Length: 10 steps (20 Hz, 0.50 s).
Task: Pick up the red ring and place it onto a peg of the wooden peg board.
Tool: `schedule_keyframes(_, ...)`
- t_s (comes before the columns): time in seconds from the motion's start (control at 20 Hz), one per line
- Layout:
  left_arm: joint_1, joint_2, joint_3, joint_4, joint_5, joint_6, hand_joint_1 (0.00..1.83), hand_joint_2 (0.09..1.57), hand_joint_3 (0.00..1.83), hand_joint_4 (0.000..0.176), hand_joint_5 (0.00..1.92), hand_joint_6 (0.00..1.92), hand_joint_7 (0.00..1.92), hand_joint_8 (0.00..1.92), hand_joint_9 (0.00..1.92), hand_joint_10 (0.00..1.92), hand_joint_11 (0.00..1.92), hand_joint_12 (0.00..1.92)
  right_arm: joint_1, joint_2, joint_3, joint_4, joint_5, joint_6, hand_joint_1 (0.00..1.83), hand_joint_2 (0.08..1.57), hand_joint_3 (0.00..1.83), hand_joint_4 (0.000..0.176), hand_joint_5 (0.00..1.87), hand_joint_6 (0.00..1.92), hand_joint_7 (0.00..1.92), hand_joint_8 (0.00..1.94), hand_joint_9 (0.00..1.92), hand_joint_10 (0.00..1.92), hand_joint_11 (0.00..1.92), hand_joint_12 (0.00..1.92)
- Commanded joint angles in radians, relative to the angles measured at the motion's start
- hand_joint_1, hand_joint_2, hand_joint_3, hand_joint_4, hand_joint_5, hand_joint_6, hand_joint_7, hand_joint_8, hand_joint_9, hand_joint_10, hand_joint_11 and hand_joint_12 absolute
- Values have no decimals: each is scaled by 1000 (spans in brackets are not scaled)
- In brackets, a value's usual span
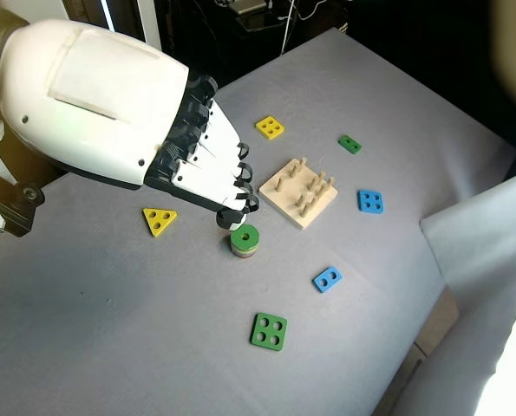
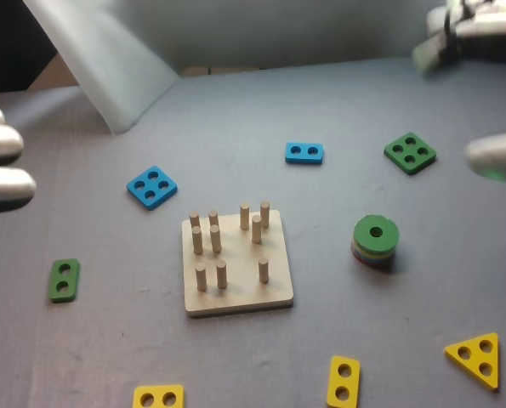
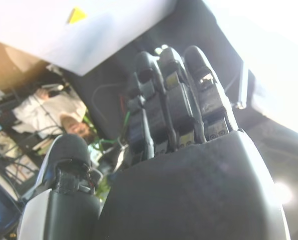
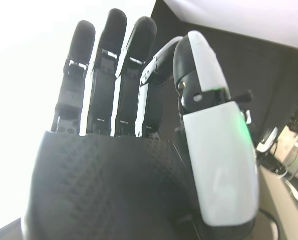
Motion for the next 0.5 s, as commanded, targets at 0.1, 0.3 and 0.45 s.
schedule_keyframes(0.1, -12, 0, 2, -86, -14, 1, 0, 1220, 12, 0, 233, 1, 162, 4, 136, 2, 0, 318, 13, 0, -16, -11, 60, 1, 0, 1179, 10, 0, 135, 6, 95, 5, 82, 8, 0, 261)
schedule_keyframes(0.3, -12, 0, 1, -86, -14, 1, 0, 1235, 10, 0, 218, 1, 148, 2, 129, 2, 0, 301, 13, 0, -22, -14, 60, 2, 0, 1184, 6, 0, 142, 4, 115, 6, 104, 10, 0, 301)
schedule_keyframes(0.45, -12, -4, 6, -86, -13, 1, 0, 1231, 3, 0, 240, 4, 171, 5, 148, 5, 0, 349, 13, 0, -22, -13, 49, 2, 0, 1178, 1, 0, 138, 2, 111, 1, 92, 1, 0, 264)
